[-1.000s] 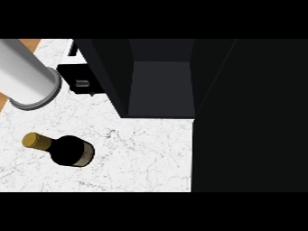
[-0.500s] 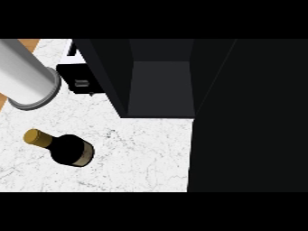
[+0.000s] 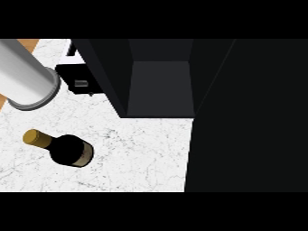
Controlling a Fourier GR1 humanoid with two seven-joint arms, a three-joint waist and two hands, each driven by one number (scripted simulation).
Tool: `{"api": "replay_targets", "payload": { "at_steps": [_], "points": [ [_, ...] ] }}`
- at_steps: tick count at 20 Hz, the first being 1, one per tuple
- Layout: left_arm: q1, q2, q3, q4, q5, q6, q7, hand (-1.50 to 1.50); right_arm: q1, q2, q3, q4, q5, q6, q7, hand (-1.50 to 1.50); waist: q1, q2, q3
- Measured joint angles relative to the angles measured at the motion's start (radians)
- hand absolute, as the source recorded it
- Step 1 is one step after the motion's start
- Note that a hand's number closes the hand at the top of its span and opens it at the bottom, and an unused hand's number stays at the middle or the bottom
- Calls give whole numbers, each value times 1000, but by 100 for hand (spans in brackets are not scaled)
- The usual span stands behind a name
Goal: Pick up the wine, place it into the cabinet and close the cabinet
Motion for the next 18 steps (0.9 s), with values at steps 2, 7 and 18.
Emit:
{"api": "replay_targets", "payload": {
  "at_steps": [2, 7, 18],
  "points": [
    [-20, 4, -10, 11, -5, 24, 17, -150, -45, -2, 3, -6, 1, -22, 52, -150, -2, 0, 0],
    [-70, 26, -25, 33, -30, 81, 74, -150, -134, -11, -1, -12, 11, -61, 146, -150, -5, 0, 0],
    [-185, 84, 46, 60, -88, 158, 210, -150, -271, -32, -15, -29, 26, -125, 306, -150, -9, -1, 0]
  ]
}}
